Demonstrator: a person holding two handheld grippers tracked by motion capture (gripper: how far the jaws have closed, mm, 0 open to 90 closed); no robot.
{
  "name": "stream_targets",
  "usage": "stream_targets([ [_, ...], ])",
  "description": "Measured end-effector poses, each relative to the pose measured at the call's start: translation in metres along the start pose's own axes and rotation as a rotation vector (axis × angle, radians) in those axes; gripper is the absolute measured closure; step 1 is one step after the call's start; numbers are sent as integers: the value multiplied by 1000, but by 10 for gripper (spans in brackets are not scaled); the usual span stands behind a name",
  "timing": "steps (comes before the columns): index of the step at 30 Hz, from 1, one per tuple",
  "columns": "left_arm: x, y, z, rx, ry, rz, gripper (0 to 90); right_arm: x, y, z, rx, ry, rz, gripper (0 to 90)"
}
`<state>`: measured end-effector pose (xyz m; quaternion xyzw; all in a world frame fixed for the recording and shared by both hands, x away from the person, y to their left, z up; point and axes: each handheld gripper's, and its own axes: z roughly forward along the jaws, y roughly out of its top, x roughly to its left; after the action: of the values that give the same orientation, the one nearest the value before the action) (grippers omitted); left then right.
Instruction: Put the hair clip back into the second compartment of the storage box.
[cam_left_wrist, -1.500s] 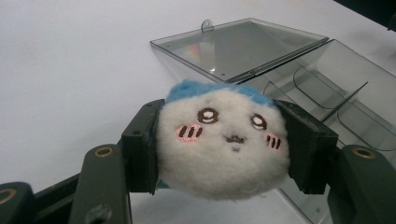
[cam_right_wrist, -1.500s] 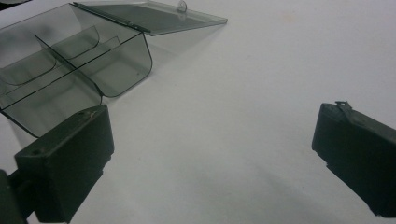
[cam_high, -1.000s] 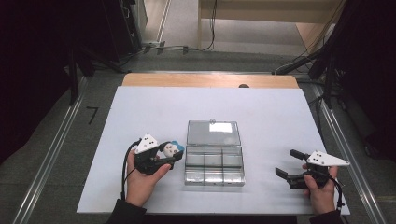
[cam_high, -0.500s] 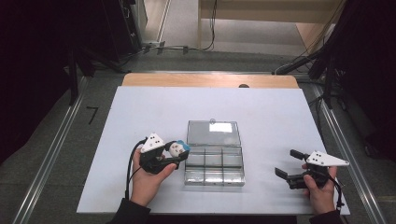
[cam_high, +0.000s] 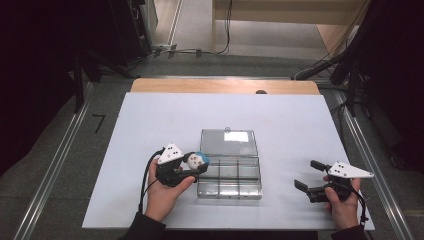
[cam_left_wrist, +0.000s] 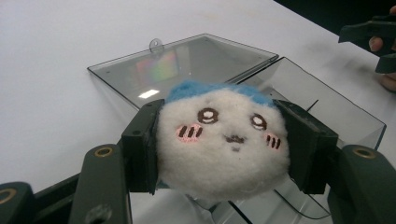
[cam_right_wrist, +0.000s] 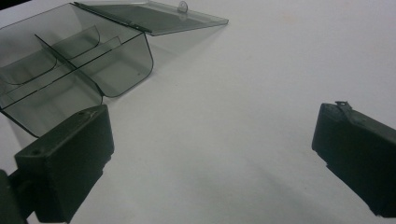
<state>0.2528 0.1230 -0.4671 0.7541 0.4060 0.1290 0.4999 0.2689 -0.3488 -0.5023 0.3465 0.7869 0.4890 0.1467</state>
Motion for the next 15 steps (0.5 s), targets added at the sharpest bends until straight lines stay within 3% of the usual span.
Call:
stream_targets([
  [15, -11, 2, 14, 17, -33, 20, 371, 0, 0, 0, 0, 0, 0, 0],
])
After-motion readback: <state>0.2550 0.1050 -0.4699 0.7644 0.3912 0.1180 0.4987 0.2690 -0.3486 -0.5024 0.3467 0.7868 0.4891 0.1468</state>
